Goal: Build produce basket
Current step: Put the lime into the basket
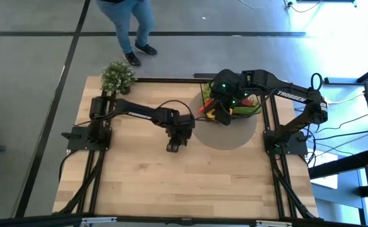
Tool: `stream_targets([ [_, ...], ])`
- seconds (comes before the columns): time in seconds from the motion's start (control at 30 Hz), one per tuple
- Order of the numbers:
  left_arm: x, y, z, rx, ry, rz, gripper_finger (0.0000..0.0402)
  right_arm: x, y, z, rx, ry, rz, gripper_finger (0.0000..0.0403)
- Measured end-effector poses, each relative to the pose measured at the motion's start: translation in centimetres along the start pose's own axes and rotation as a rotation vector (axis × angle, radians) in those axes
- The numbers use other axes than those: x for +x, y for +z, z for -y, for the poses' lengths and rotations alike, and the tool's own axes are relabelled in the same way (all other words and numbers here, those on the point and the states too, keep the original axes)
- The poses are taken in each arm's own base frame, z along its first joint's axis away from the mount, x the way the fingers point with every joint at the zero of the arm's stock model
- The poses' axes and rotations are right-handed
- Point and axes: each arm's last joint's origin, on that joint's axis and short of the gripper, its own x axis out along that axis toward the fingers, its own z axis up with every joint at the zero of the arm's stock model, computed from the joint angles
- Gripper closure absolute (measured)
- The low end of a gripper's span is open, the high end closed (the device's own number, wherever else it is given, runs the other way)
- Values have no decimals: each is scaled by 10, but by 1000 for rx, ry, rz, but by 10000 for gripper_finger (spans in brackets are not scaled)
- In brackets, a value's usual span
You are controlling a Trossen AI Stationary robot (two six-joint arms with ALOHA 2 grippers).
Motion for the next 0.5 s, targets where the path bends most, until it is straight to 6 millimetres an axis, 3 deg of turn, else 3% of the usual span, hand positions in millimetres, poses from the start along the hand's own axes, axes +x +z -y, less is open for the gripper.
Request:
stream_targets([
  [0.5, -107, -8, -25, -202, 130, 185, 241, 0, 10, -1, -63, 7, 99, 265],
])
